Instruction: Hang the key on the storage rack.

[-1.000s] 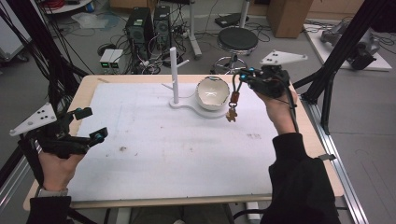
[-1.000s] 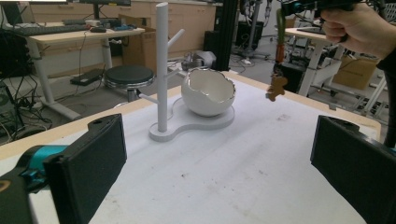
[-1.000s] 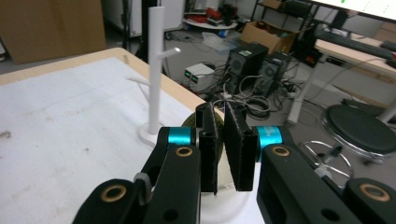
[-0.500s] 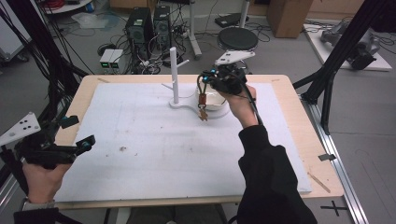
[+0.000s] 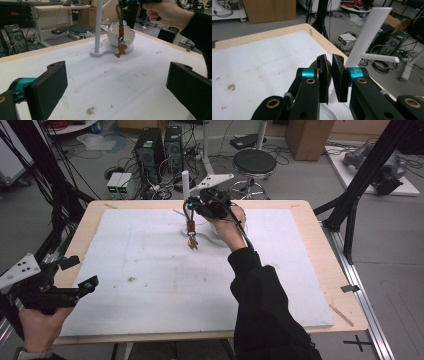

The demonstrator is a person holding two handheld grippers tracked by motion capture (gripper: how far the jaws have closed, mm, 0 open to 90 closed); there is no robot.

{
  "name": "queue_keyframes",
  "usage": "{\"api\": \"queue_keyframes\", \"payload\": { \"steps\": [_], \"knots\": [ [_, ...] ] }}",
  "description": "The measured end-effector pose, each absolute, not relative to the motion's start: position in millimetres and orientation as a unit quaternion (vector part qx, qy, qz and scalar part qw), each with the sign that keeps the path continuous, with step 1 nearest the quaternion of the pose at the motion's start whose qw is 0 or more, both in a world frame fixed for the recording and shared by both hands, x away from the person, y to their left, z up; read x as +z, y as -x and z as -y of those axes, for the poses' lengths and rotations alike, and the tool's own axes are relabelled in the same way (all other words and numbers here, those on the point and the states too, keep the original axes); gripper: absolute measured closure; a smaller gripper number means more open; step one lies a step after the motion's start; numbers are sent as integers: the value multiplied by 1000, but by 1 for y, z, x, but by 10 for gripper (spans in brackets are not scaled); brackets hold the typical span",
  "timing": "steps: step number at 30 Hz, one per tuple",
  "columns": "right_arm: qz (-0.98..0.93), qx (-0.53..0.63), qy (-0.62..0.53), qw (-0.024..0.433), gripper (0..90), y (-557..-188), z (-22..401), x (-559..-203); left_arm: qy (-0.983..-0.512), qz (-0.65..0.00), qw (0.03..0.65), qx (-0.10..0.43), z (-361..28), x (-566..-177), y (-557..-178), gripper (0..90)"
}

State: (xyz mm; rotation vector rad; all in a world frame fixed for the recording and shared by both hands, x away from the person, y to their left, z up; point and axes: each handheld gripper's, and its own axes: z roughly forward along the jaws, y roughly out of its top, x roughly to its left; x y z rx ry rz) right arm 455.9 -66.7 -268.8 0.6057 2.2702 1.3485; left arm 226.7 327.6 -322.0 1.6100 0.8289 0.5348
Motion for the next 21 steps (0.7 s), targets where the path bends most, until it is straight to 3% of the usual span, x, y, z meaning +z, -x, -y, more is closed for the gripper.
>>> {"api": "queue_keyframes", "payload": {
  "steps": [21],
  "knots": [
    [-817, 478, -248, 206, 843, -497, 54, -292, -686, -369, 582, 233, -337, -324, -221, 39]
  ]
}}
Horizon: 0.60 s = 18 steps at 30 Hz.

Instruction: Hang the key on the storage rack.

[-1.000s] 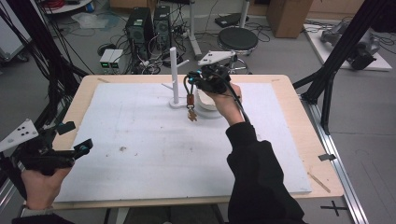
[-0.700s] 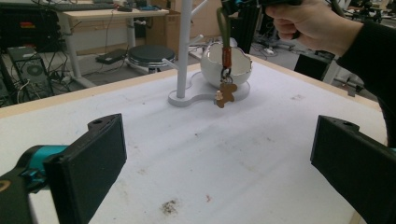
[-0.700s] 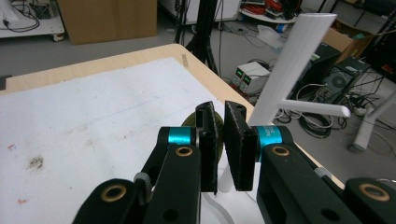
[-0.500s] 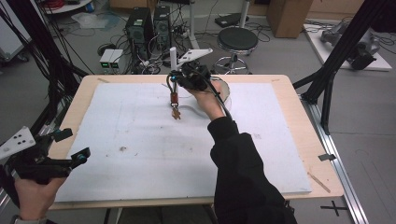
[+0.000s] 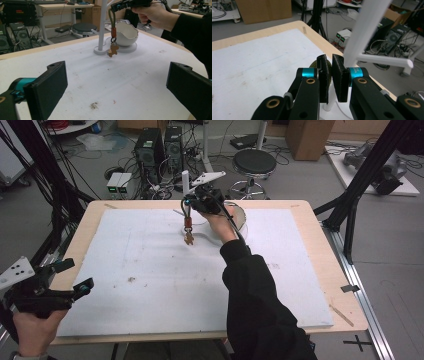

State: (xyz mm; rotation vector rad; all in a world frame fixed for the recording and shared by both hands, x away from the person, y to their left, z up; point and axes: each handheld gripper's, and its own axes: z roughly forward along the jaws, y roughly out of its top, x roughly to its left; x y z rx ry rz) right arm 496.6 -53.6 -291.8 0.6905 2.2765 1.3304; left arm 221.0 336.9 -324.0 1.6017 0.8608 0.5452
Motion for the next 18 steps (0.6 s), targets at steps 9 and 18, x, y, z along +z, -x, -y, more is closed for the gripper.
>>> {"api": "queue_keyframes", "payload": {
  "steps": [9, 18],
  "knots": [
    [-822, 466, -261, 196, 843, -507, 53, -303, -686, -372, 582, 230, -338, -326, -223, 39],
    [-827, 464, -248, 197, 829, -505, 52, -302, -684, -378, 580, 230, -339, -327, -223, 39]
  ]
}}
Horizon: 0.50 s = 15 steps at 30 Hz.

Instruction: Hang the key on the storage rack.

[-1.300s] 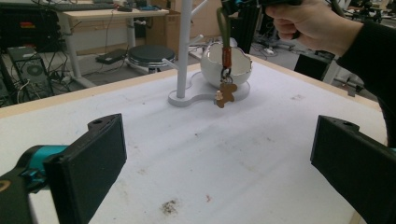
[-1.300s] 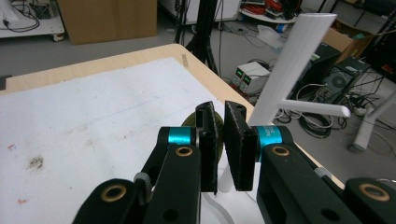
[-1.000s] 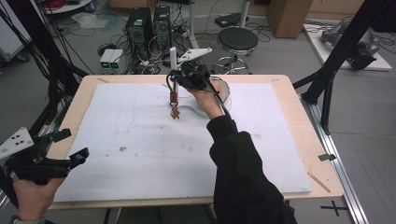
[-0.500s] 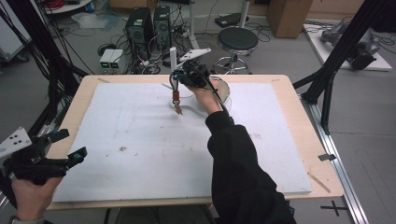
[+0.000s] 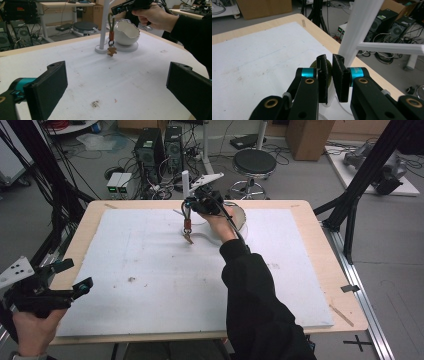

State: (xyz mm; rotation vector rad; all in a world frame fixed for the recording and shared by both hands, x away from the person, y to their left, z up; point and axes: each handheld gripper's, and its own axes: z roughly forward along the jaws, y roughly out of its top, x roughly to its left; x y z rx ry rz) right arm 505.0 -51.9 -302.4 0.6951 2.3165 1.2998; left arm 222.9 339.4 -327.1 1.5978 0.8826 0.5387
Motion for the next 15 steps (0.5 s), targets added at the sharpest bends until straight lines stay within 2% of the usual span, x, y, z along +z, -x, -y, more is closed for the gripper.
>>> {"api": "queue_keyframes", "payload": {
  "steps": [6, 11, 15],
  "knots": [
    [-823, 464, -248, 216, 632, -498, 55, -297, -685, -376, 580, 230, -339, -327, -223, 39],
    [-803, 492, -257, 217, 324, -489, 64, -290, -686, -374, 580, 230, -338, -326, -224, 39],
    [-795, 511, -267, 186, 97, -484, 75, -285, -688, -367, 583, 229, -335, -324, -227, 39]
  ]
}}
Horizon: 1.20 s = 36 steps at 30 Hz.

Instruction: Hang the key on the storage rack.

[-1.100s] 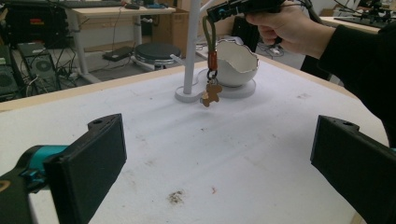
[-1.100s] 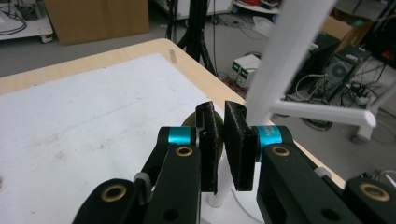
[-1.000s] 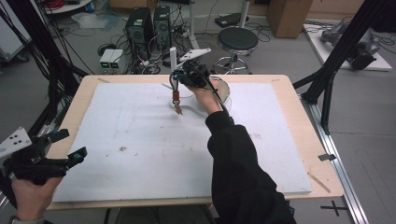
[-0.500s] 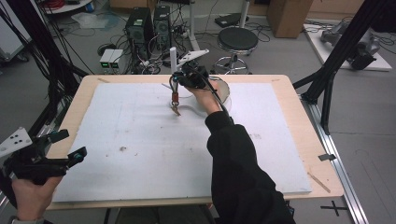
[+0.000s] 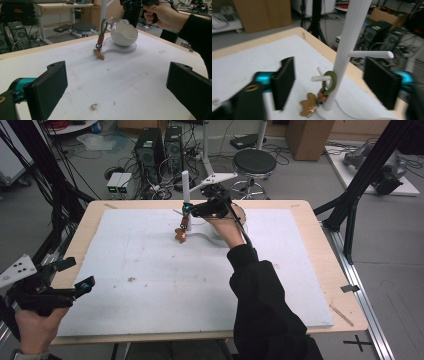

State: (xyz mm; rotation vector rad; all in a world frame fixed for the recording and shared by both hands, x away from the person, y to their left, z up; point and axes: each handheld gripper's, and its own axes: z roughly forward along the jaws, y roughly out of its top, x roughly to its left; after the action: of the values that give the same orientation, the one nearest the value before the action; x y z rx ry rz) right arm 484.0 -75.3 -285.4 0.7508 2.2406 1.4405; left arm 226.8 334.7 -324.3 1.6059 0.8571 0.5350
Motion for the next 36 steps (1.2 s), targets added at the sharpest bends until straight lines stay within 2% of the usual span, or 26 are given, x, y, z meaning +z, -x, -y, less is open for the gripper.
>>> {"api": "queue_keyframes", "payload": {
  "steps": [5, 10, 14, 19, 24, 32, 36],
  "knots": [
    [-778, 531, -300, 149, 92, -477, 97, -278, -694, -347, 586, 232, -327, -320, -234, 39],
    [-788, 515, -307, 138, 92, -468, 121, -271, -693, -346, 591, 225, -322, -319, -247, 39],
    [-785, 522, -291, 165, 92, -453, 145, -272, -694, -346, 592, 219, -316, -318, -258, 39],
    [-780, 529, -292, 162, 92, -441, 174, -272, -694, -342, 596, 214, -307, -318, -271, 39],
    [-765, 538, -313, 166, 92, -414, 219, -273, -702, -340, 589, 213, -298, -319, -281, 39],
    [-743, 545, -331, 203, 92, -378, 274, -278, -697, -341, 594, 212, -290, -318, -292, 39],
    [-735, 552, -339, 202, 92, -363, 295, -281, -695, -340, 596, 215, -289, -317, -296, 39]
  ]
}}
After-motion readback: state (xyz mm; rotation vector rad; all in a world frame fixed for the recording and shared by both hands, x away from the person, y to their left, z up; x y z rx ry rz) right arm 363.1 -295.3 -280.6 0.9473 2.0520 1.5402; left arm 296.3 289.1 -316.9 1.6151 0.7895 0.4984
